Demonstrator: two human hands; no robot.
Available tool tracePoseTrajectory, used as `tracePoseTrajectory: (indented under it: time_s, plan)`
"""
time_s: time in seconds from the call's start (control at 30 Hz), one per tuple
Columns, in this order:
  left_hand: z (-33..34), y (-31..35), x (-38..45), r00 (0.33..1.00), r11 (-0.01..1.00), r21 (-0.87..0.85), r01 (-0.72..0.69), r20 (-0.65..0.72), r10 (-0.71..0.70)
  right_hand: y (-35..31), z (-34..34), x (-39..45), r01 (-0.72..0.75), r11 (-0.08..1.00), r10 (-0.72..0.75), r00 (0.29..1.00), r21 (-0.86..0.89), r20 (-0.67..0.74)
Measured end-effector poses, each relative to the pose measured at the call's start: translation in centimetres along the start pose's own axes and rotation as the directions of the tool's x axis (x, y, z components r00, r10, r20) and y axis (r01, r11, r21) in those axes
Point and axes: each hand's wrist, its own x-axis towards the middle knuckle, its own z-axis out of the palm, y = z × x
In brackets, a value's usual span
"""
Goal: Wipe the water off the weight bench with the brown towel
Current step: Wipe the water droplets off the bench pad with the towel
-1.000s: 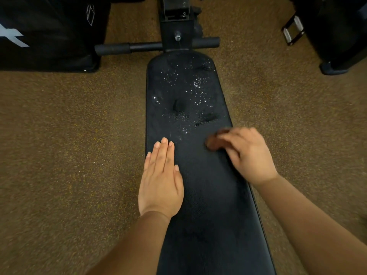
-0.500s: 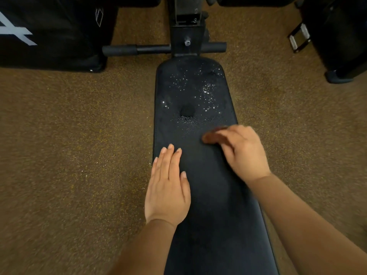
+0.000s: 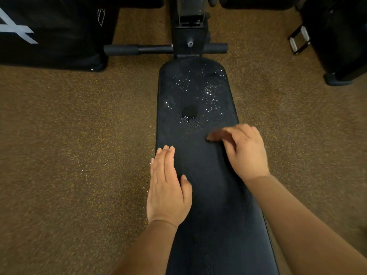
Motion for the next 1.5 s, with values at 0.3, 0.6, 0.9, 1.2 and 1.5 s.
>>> tracePoseTrajectory:
  time_s: [0.3,0.6,0.9,1.2,1.5]
  plan:
    - [-0.4,-0.1,-0.2,0.998,0.979,-0.200,0.028,-0.050,-0.039,-7.8,2.1,-1.7,0.088,0.948,-0.161,0.961,0.305,0.225]
    - [0.4,3.2,3.7,0.997,0.997,-0.027,-0.073,0.019,0.073,-1.5,1.6,-0.3,-0.187,0.959,0.211,0.973,0.213,-0.095]
    - [-1.3,-0.3,9.4,0.985,0.955,0.260,-0.146,-0.054,0.165,-1.3,2.5,-0.5,-0.143,0.982,0.157,0.981,0.120,-0.117]
    - [-2.9,-0.2,-0.4,0.973,0.980,-0.005,0.199,-0.113,-0.199,-1.6,2.5,-0.5,-0.148,0.983,0.161,0.981,0.112,-0.109]
    - [-0.9,0.5,8.5,0.943,0.970,-0.092,0.225,-0.230,-0.241,-1.5,2.5,-0.5,-0.148,0.982,0.160,0.981,0.114,-0.107]
